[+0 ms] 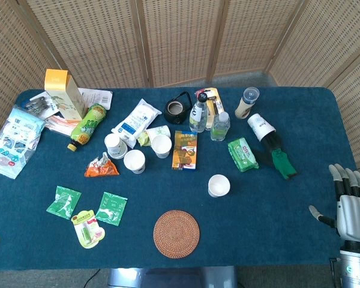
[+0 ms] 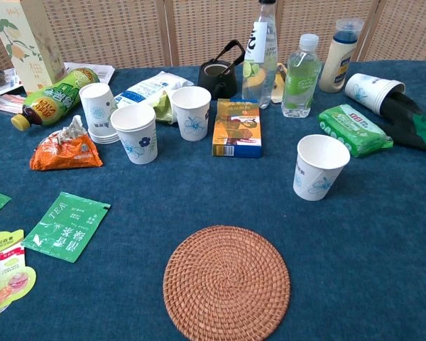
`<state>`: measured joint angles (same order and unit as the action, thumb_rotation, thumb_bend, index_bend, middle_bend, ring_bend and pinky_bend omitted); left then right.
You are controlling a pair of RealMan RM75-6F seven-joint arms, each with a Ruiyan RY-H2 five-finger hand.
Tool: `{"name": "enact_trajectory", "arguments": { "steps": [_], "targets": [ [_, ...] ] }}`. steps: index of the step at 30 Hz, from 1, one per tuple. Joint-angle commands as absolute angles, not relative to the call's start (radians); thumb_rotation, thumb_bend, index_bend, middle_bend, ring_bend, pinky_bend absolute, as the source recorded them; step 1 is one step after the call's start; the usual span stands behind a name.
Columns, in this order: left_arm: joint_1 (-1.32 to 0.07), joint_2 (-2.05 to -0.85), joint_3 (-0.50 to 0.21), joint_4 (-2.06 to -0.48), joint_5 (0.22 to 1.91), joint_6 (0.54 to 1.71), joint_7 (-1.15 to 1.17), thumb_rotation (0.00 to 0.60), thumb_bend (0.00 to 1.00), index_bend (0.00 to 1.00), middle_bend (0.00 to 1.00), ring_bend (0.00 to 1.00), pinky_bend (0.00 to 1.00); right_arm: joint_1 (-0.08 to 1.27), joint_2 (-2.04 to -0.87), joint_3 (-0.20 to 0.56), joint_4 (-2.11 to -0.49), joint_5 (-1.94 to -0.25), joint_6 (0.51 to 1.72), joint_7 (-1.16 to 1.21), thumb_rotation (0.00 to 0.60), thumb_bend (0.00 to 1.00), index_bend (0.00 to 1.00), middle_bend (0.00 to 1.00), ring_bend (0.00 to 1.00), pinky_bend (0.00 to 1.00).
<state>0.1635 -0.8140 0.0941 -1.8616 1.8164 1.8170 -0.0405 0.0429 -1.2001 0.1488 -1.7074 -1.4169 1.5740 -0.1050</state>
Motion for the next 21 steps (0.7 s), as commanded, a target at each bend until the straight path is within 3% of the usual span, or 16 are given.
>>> {"name": "enact_trajectory", "arguments": {
  "steps": [1,12,21],
  "targets": [
    [0.164,-0.812,0.093,-1.865,1.811,1.814,-0.042,0.6,0.33,0.0,0.0,0.0,0.0,0.044,-1.202,0.148,-1.706,-1.417,1.572,-0.107,0.6,0.09,0.0,0.0,0.0,0.08],
    [0.158,-0.806,0.096,-1.867,1.817,1.797,-0.051,0.6,0.33,0.0,0.0,0.0,0.0,0.056,-1.188,0.129,-1.712,-1.428,1.52,-0.035,0.6,0.08,0.0,0.0,0.0,0.08],
    [0.16,-0.803,0.097,-1.871,1.82,1.797,-0.056,0.6,0.33,0.0,0.0,0.0,0.0,0.107,-1.178,0.066,-1.681,-1.516,1.382,0.221,0.6,0.04,0.0,0.0,0.0,0.03]
  ]
}}
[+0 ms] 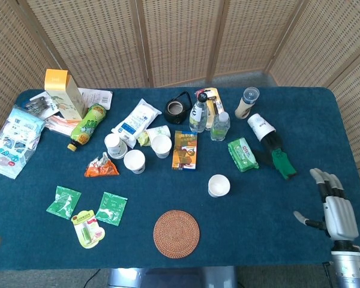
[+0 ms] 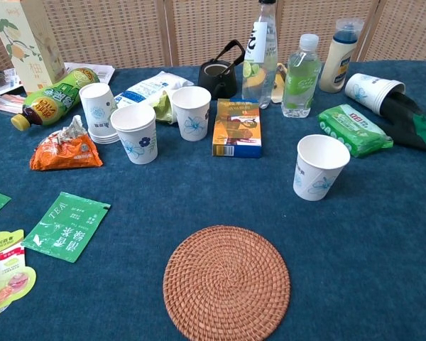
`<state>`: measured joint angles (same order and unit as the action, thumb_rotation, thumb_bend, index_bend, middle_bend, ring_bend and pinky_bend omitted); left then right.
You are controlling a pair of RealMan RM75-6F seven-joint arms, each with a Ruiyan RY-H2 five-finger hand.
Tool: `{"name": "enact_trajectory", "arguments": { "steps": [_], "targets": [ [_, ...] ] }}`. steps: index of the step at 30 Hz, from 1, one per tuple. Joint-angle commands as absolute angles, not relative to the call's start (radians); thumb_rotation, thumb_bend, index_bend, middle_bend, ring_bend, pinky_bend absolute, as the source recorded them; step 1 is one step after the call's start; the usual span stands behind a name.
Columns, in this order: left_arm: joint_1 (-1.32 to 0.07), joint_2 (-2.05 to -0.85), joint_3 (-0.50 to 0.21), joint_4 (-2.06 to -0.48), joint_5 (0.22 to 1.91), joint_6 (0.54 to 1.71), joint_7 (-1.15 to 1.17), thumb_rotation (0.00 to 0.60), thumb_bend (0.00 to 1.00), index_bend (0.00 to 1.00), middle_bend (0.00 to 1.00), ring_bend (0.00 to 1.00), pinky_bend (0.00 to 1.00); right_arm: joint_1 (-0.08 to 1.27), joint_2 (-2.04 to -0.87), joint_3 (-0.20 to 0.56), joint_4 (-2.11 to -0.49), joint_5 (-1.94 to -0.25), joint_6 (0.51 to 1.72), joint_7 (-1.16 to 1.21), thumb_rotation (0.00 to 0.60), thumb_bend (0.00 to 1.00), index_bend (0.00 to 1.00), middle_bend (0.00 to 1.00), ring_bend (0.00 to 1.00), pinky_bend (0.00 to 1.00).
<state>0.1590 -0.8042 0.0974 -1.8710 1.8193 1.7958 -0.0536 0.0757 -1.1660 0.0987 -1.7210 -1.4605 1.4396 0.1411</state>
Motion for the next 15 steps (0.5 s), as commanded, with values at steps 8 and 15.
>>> {"name": "enact_trajectory", "arguments": {
  "steps": [8,15],
  "targets": [
    [0.162,-0.801,0.097,-1.865,1.822,1.806,-0.072,0.6,0.33,0.0,0.0,0.0,0.0,0.175,-1.314,0.056,-1.534,-1.57,1.325,0.387,0.6,0.04,0.0,0.0,0.0,0.02],
    [0.161,-0.797,0.097,-1.862,1.822,1.805,-0.085,0.6,0.33,0.0,0.0,0.0,0.0,0.209,-1.39,0.071,-1.483,-1.551,1.302,0.449,0.6,0.04,0.0,0.0,0.0,0.02]
  ]
}}
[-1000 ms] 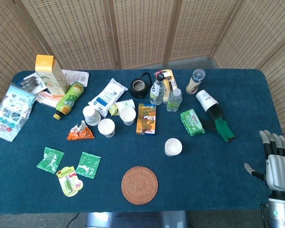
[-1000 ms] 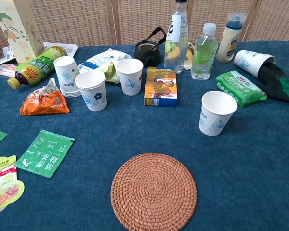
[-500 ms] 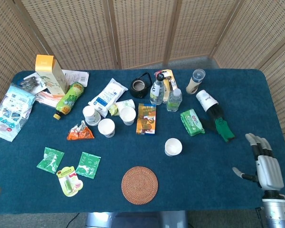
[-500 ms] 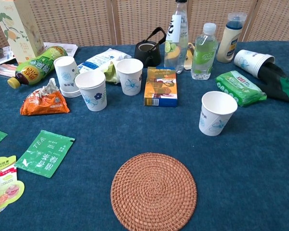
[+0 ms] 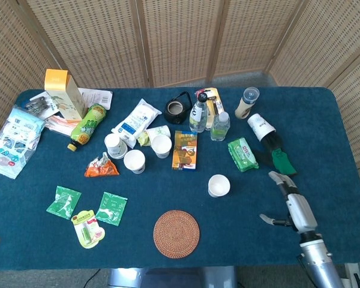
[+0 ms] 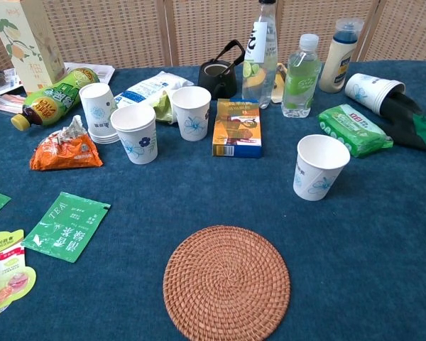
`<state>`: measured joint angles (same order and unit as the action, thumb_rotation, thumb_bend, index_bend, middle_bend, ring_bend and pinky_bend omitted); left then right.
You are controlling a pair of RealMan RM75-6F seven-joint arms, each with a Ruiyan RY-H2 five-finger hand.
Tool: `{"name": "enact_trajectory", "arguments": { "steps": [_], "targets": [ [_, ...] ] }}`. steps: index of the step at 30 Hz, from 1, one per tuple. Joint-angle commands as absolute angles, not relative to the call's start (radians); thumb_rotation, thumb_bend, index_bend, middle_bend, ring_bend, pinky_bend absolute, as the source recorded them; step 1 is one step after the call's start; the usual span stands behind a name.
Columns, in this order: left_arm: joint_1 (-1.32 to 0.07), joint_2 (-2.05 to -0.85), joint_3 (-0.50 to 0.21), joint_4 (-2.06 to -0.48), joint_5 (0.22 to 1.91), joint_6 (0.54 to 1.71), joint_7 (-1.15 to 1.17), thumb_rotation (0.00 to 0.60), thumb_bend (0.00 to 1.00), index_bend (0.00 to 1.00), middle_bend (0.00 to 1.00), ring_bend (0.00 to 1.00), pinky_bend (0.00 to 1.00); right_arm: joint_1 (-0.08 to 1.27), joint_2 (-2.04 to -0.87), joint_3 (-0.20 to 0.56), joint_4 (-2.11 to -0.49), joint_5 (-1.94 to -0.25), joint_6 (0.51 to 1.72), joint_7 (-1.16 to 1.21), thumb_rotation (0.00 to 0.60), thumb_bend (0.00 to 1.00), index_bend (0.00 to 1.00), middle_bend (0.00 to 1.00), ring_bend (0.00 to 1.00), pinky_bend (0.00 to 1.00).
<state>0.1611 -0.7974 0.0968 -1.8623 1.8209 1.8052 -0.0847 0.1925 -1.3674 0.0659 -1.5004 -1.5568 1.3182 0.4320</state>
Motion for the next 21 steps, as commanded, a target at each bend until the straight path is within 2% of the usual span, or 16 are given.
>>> {"name": "enact_trajectory", "arguments": {
  "steps": [1,21],
  "targets": [
    [0.161,-0.796,0.098,-1.862,1.823,1.805,-0.085,0.6,0.33,0.0,0.0,0.0,0.0,0.213,-1.398,0.071,-1.477,-1.548,1.297,0.453,0.6,0.04,0.0,0.0,0.0,0.02],
    [0.15,-0.796,0.099,-1.876,1.817,1.773,-0.069,0.6,0.33,0.0,0.0,0.0,0.0,0.316,-1.553,0.09,-1.324,-1.499,1.179,0.572,0.6,0.06,0.0,0.0,0.0,0.02]
  ]
}}
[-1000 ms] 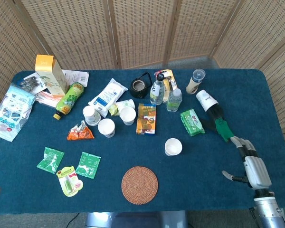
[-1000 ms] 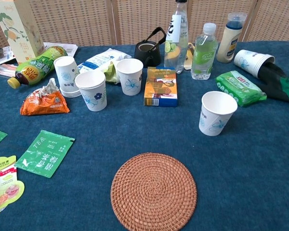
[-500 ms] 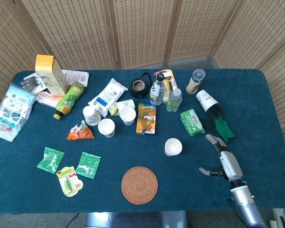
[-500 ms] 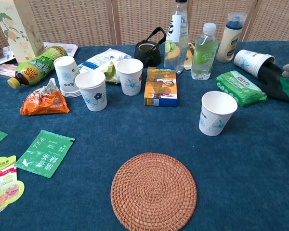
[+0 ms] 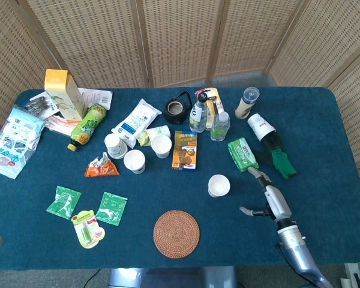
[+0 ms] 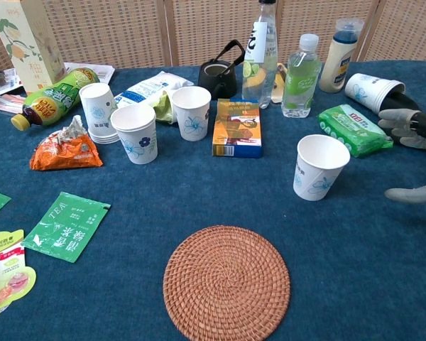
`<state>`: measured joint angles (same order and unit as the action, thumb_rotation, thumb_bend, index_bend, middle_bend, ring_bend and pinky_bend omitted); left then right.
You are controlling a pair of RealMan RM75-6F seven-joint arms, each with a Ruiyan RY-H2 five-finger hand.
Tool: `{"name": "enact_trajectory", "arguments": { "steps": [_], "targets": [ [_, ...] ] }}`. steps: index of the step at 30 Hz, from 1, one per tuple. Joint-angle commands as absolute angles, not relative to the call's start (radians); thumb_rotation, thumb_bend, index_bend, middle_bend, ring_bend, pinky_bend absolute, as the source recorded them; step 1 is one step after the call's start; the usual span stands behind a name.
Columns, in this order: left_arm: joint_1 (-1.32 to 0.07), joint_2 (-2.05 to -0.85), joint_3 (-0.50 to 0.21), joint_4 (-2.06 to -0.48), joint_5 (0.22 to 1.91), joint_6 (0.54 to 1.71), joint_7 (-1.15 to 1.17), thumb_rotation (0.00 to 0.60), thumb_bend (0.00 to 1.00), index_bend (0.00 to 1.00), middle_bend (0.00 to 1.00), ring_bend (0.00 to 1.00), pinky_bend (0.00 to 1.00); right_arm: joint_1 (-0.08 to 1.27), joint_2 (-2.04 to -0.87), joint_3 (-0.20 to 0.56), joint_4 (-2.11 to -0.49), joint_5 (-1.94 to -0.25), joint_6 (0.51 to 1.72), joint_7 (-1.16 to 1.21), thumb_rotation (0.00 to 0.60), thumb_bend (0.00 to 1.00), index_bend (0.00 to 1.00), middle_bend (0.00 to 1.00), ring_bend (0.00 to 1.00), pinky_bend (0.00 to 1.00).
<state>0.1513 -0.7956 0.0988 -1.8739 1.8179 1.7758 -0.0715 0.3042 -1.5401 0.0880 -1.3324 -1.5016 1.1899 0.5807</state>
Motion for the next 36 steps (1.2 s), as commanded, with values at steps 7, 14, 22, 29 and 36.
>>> {"name": "enact_trajectory", "arguments": {
  "steps": [7,14,22,29,36],
  "targets": [
    [0.149,-0.796,0.098,-1.879,1.815,1.77,-0.066,0.6,0.33,0.0,0.0,0.0,0.0,0.347,-1.57,0.113,-1.337,-1.47,1.155,0.535,0.6,0.06,0.0,0.0,0.0,0.02],
    [0.147,-0.795,0.098,-1.879,1.814,1.767,-0.07,0.6,0.33,0.0,0.0,0.0,0.0,0.366,-1.603,0.131,-1.345,-1.429,1.136,0.479,0.6,0.06,0.09,0.0,0.0,0.02],
    [0.147,-0.79,0.099,-1.876,1.812,1.772,-0.089,0.6,0.33,0.0,0.0,0.0,0.0,0.382,-1.629,0.145,-1.34,-1.396,1.123,0.434,0.6,0.06,0.21,0.0,0.0,0.02],
    [0.146,-0.789,0.1,-1.876,1.815,1.77,-0.093,0.6,0.33,0.0,0.0,0.0,0.0,0.388,-1.634,0.154,-1.348,-1.378,1.118,0.426,0.6,0.06,0.25,0.0,0.0,0.02],
    [0.145,-0.789,0.103,-1.877,1.818,1.766,-0.092,0.6,0.33,0.0,0.0,0.0,0.0,0.398,-1.641,0.16,-1.343,-1.358,1.104,0.408,0.6,0.08,0.27,0.0,0.0,0.02]
  ]
}}
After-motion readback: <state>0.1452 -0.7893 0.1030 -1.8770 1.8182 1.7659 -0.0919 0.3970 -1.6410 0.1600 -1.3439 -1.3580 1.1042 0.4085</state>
